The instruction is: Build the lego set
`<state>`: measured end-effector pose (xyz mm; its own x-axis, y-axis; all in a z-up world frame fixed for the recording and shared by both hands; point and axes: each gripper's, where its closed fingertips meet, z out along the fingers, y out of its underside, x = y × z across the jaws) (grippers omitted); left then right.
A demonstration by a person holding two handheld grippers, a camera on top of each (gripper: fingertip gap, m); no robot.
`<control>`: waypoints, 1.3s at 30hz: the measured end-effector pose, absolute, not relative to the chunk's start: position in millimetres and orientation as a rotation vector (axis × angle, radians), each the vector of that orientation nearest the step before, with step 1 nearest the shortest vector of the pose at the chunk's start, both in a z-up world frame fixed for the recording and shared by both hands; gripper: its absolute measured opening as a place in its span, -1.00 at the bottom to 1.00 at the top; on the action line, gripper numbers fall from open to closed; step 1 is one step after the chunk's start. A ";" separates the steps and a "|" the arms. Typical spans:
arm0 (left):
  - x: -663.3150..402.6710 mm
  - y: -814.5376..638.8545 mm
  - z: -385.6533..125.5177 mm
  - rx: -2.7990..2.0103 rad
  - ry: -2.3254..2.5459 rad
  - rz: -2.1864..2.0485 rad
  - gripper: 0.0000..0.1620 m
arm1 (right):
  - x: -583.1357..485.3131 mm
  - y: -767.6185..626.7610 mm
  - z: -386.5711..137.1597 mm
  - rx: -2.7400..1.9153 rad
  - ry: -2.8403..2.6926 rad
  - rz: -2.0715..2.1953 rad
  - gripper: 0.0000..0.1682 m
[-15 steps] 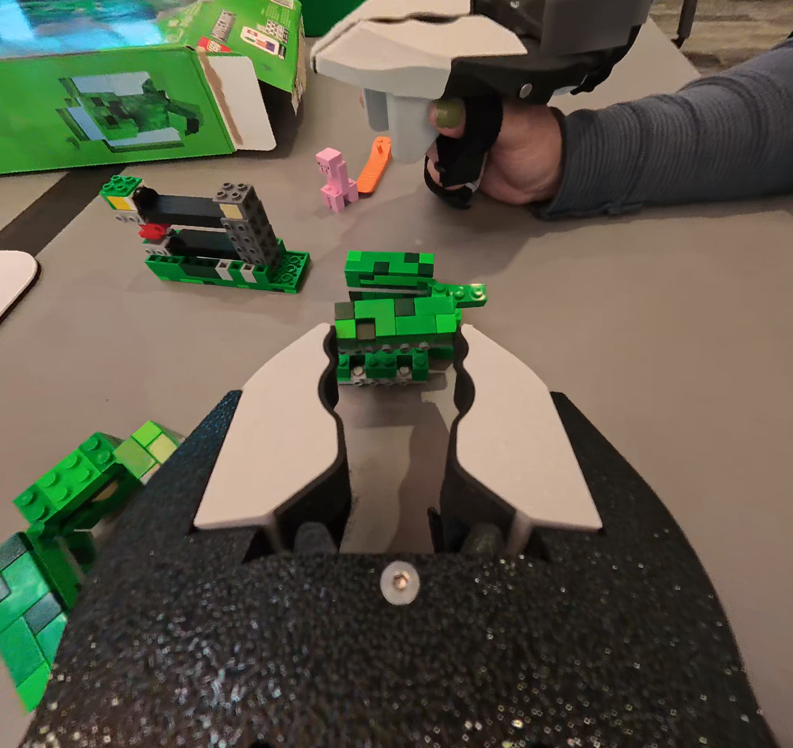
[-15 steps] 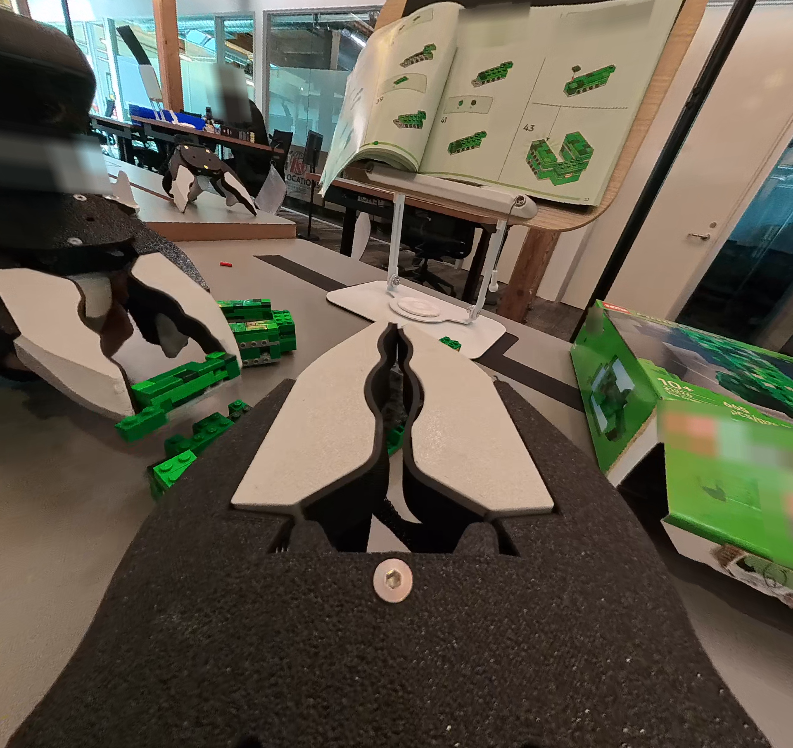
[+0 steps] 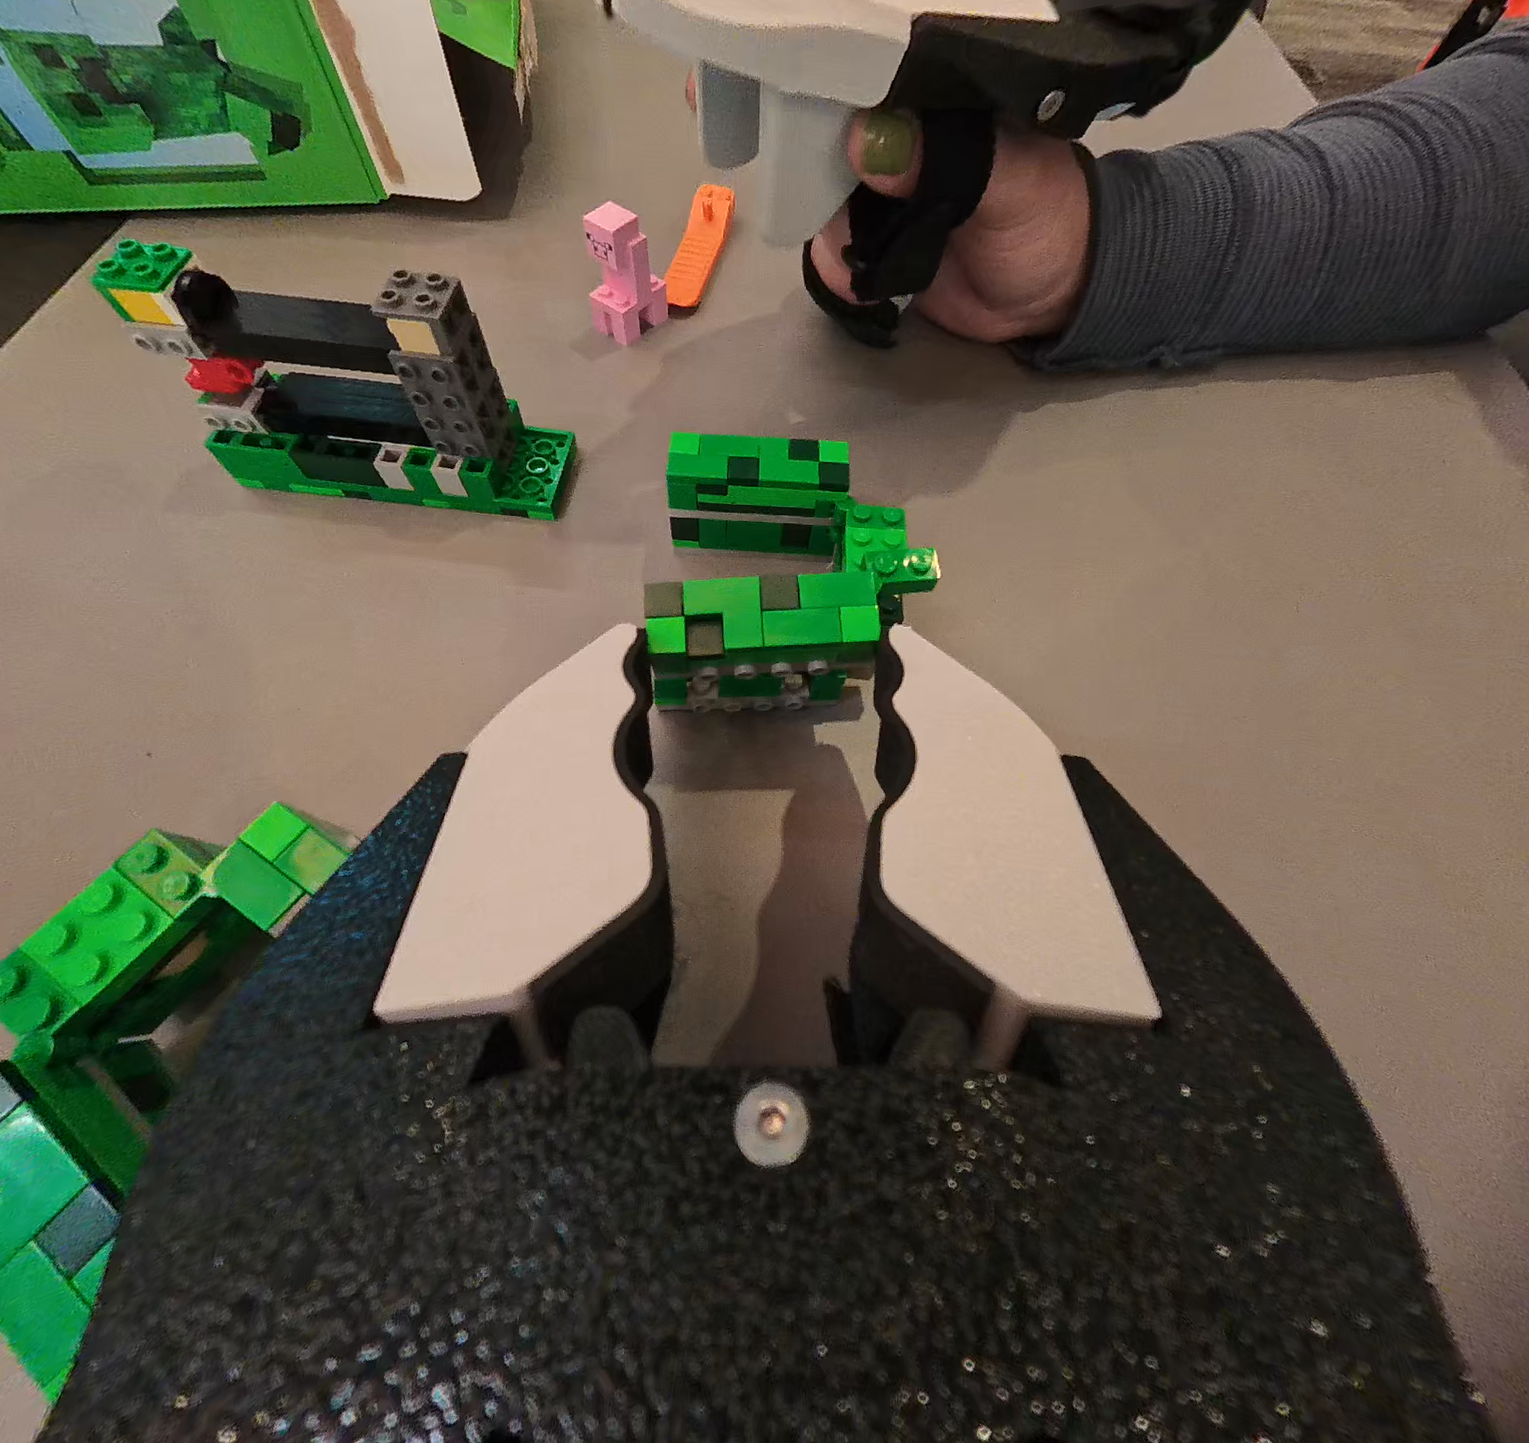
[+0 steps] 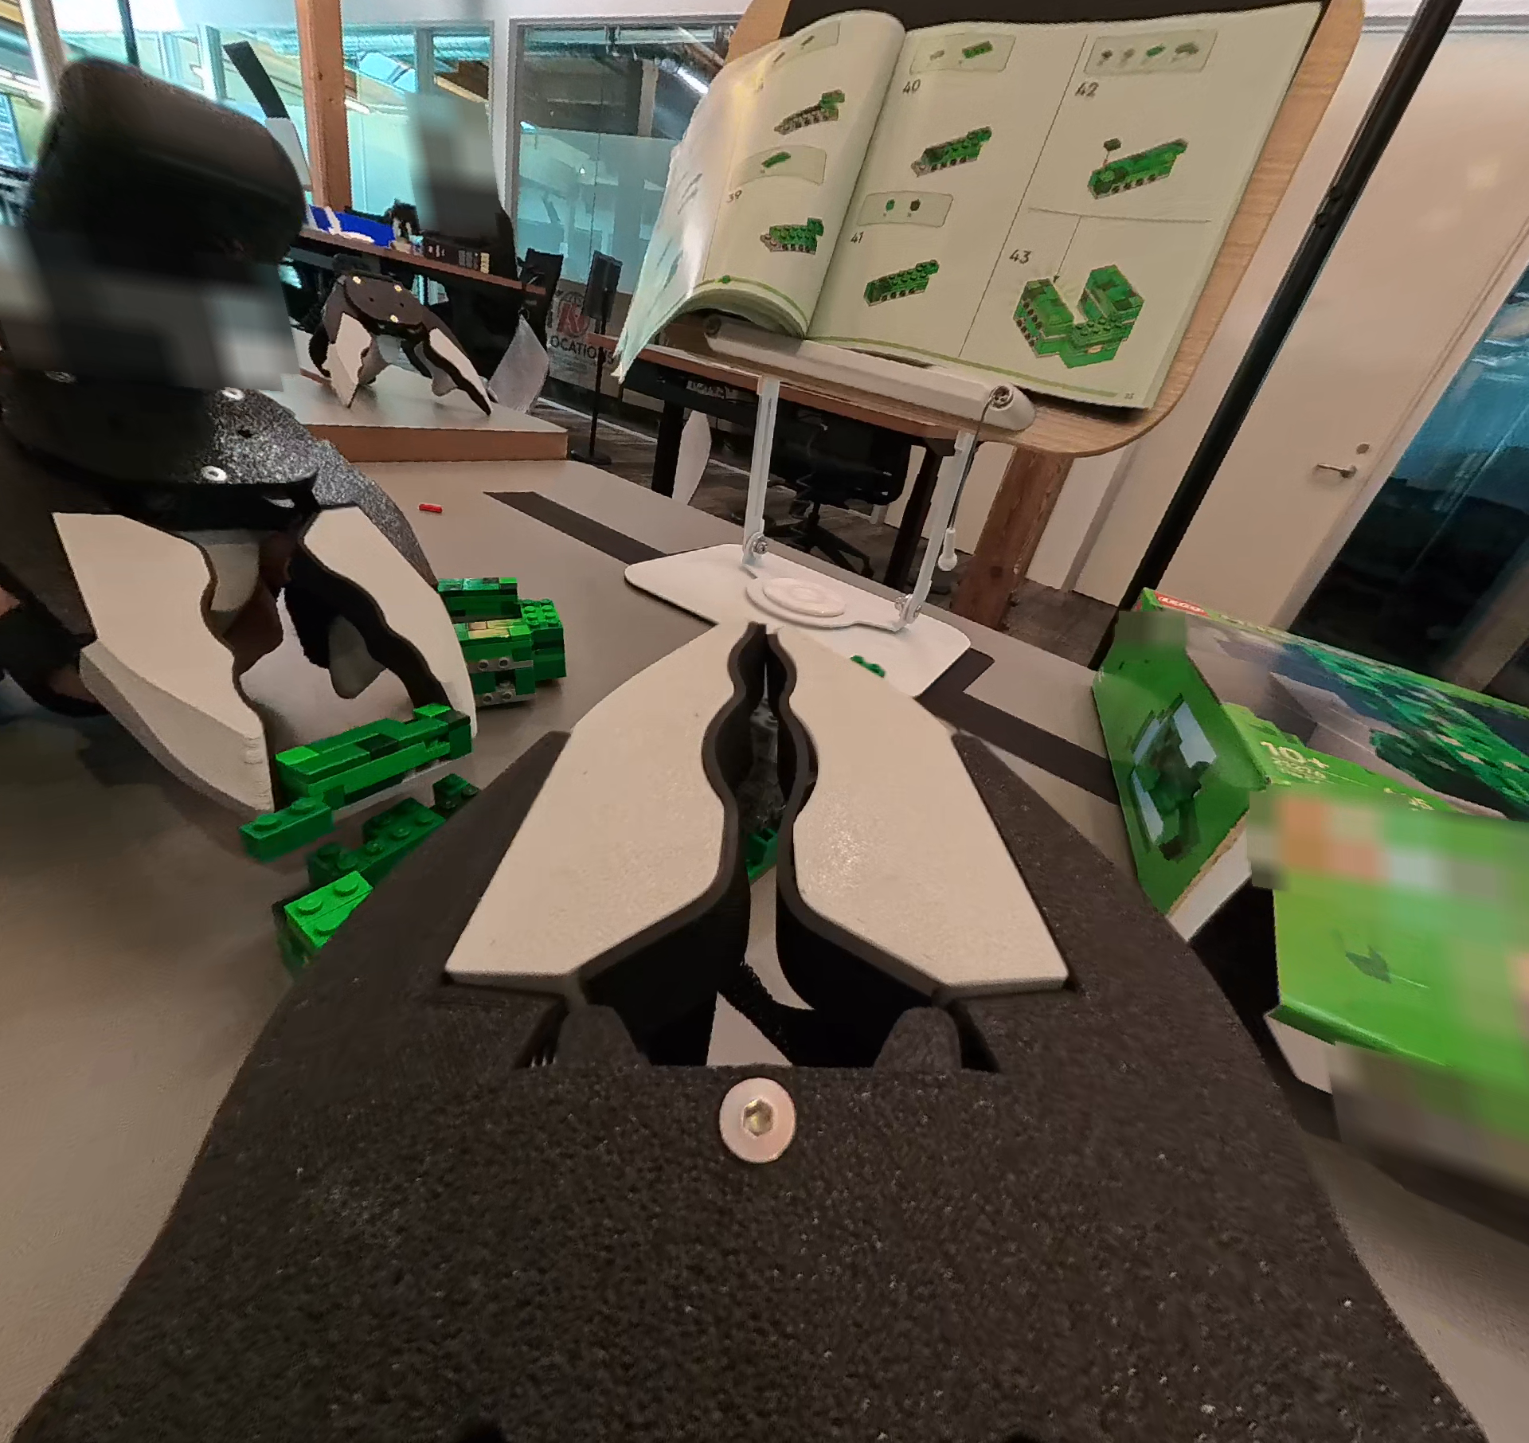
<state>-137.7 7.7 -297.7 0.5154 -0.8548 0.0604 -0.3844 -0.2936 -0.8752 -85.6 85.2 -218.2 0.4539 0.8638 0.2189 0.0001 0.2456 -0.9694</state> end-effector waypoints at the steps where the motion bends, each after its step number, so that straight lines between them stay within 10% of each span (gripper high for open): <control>1: -137.7 8.0 -298.6 -1.895 1.020 -0.683 -0.36 | -83.3 86.2 -214.6 -1.164 -0.911 0.712 -1.00; 39: -131.6 8.2 -308.4 -1.938 1.091 -0.631 -0.36 | -55.7 109.8 -200.5 -1.084 -0.853 0.577 -1.00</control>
<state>-131.6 8.2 -308.4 0.5019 -0.8642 0.0354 -0.4614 -0.3022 -0.8341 -55.7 109.8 -200.5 0.5616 0.7670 0.3104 -0.0023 0.3765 -0.9264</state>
